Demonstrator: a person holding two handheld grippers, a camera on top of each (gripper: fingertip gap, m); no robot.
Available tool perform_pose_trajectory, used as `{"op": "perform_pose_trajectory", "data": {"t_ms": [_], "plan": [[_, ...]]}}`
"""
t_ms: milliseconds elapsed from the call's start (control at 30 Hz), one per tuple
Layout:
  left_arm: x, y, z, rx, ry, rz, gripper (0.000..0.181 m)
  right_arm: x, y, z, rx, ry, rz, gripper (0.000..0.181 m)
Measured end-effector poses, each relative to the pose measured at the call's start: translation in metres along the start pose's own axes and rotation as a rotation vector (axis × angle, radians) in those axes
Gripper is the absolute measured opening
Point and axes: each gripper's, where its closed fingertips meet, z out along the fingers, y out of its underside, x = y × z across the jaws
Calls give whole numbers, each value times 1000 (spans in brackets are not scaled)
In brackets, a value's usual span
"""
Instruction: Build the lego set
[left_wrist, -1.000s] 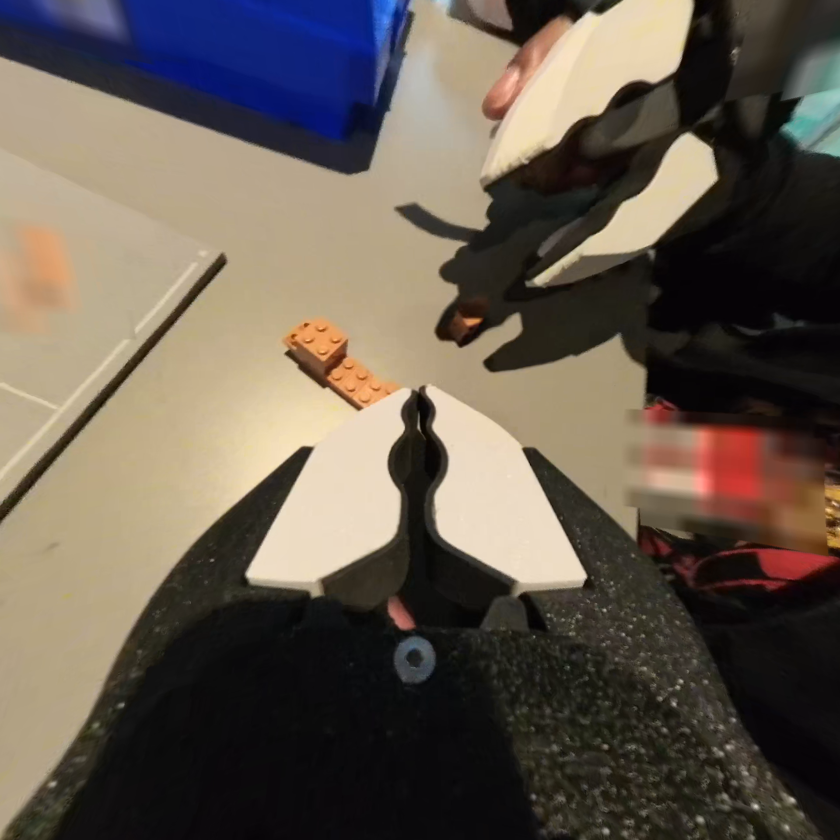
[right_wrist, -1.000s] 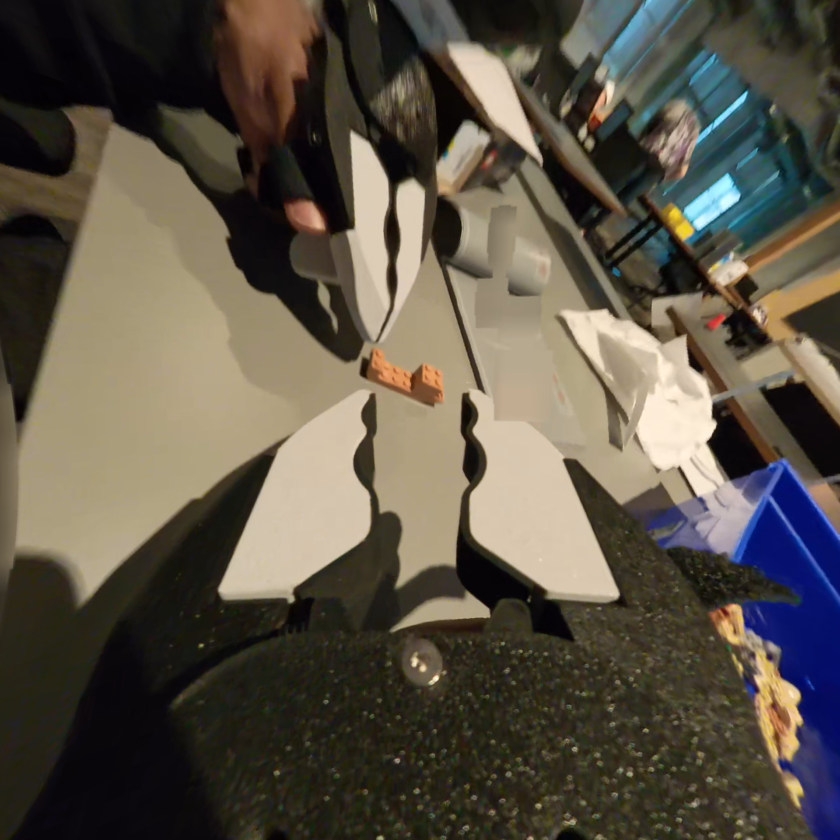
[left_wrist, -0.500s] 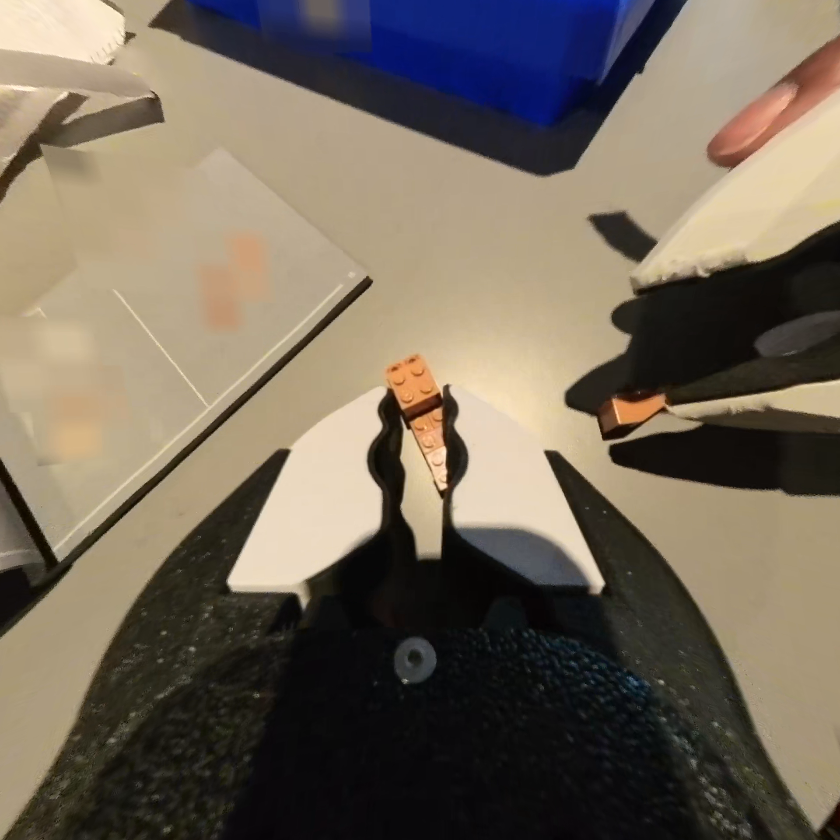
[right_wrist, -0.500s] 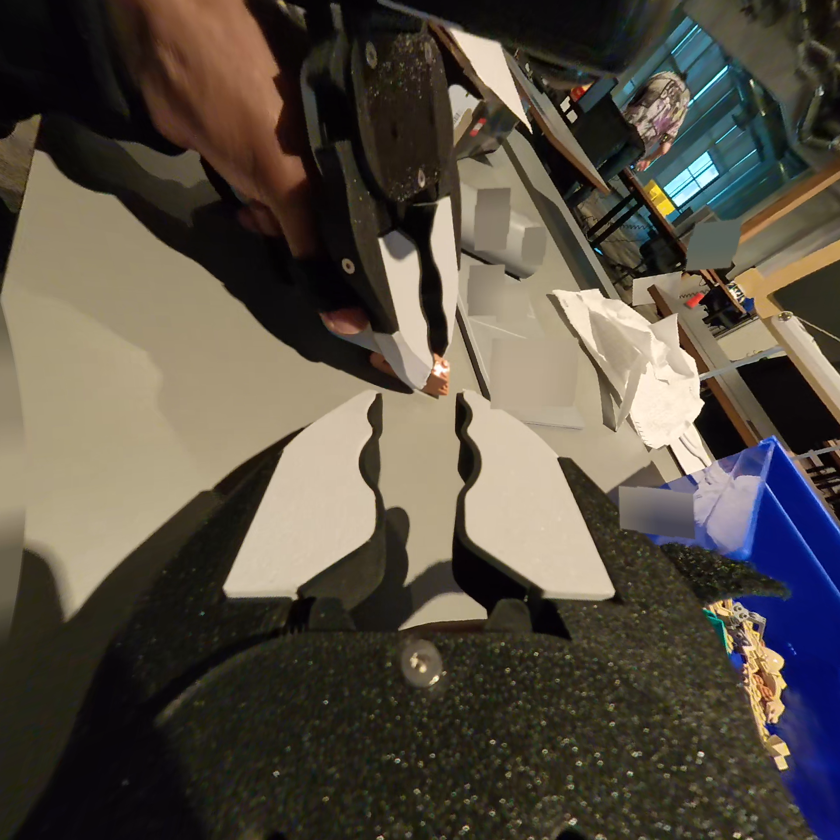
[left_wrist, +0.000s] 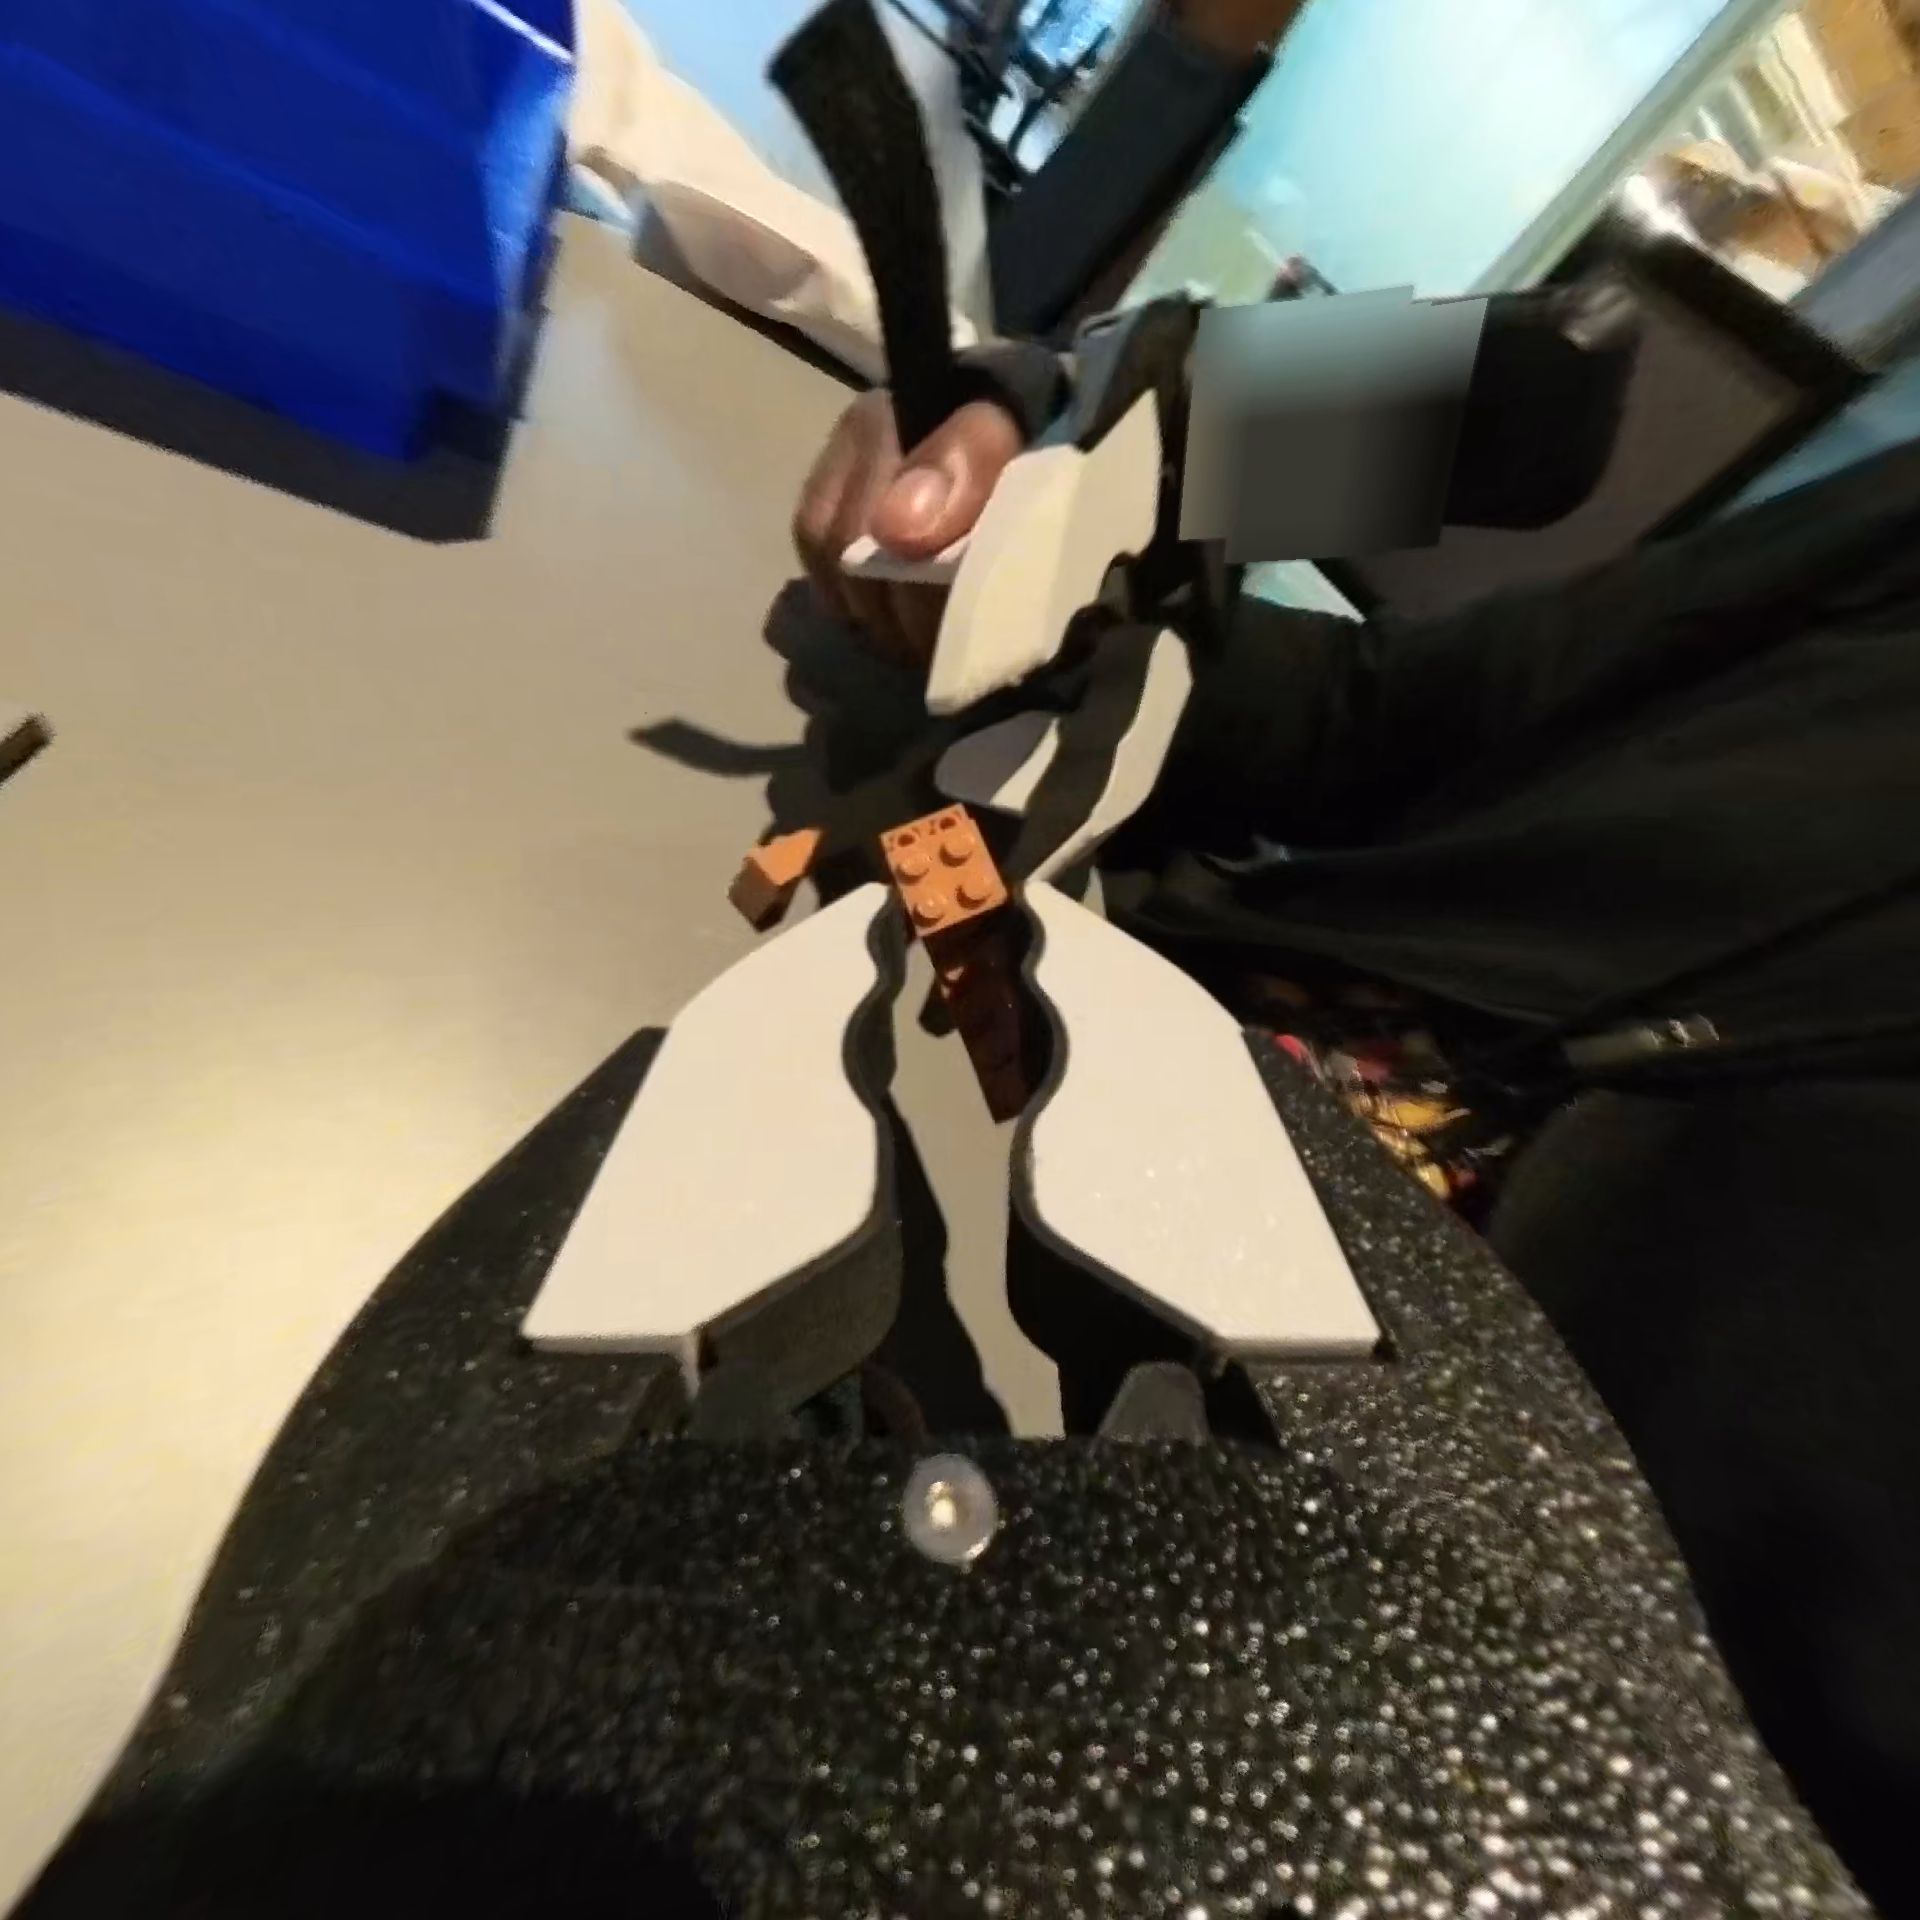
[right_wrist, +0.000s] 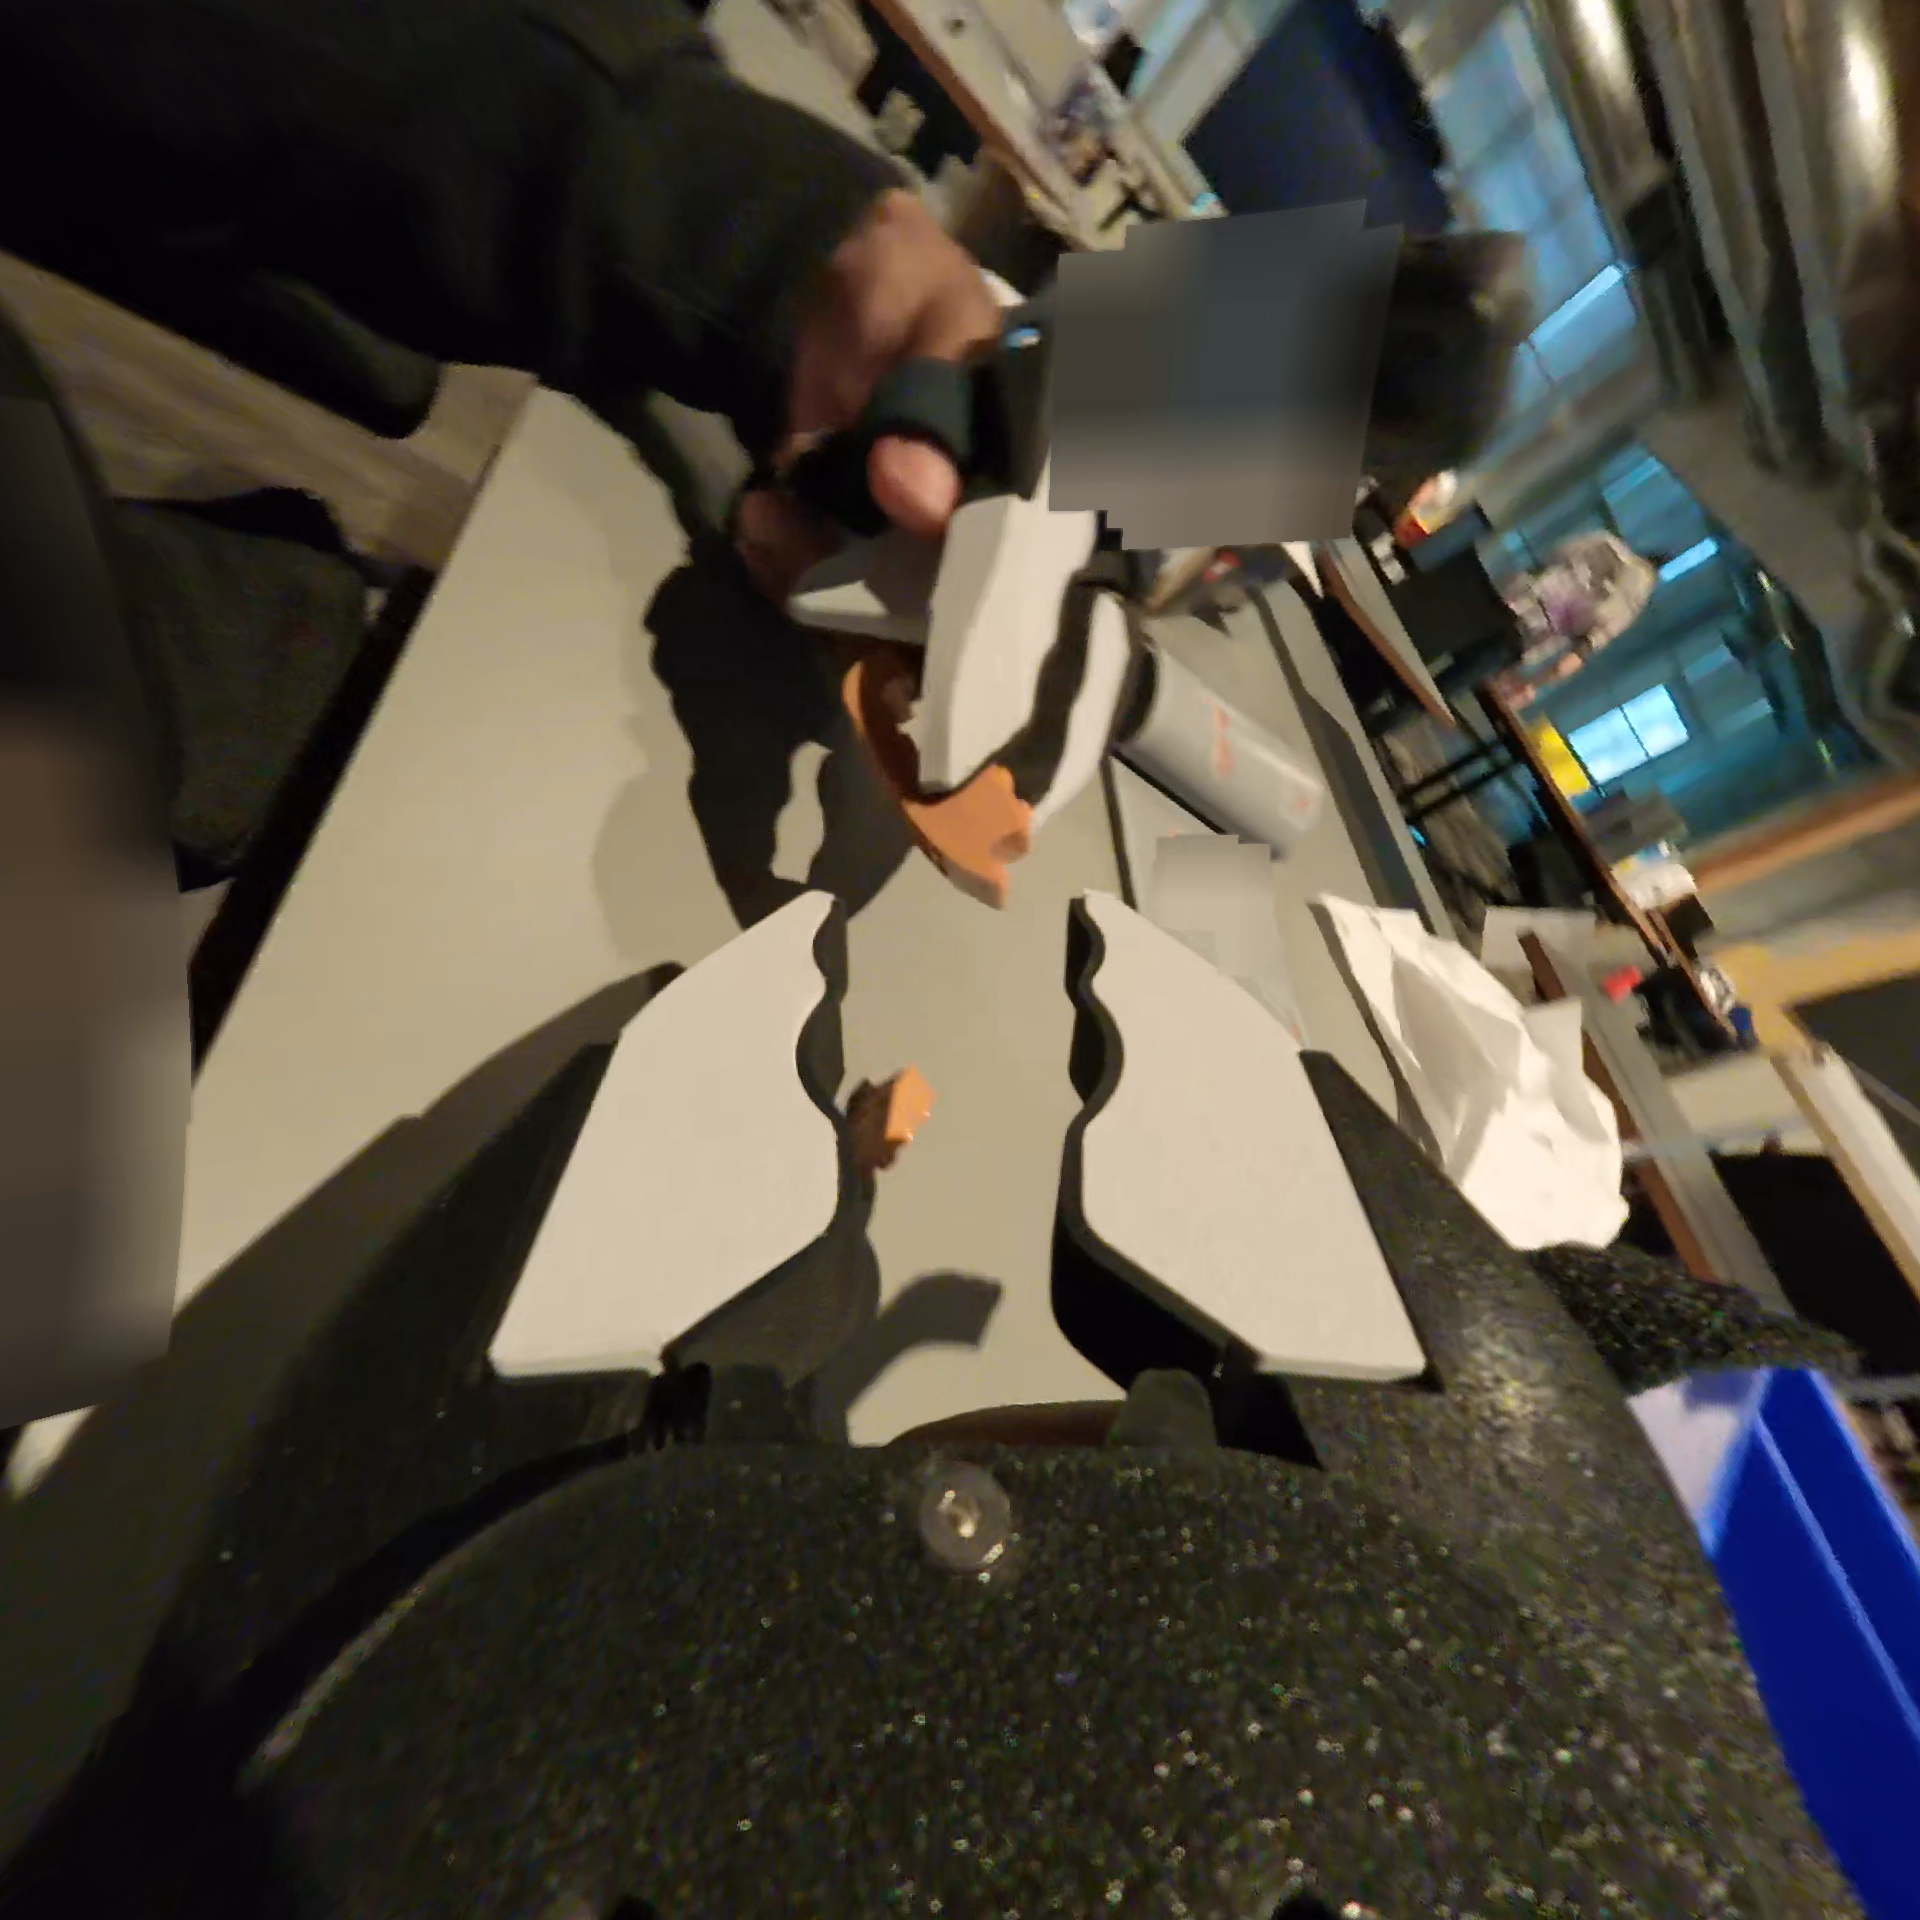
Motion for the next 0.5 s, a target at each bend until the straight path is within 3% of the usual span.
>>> {"op": "perform_pose_trajectory", "data": {"t_ms": [267, 500], "plan": [[15, 14, 11, -117, 79, 81, 18, -14, -11, 12, 10, -48, -106, 34], [11, 8, 9, -75, 45, 88, 19, -10, -10, 12, -7, -22, -81, 22]]}}
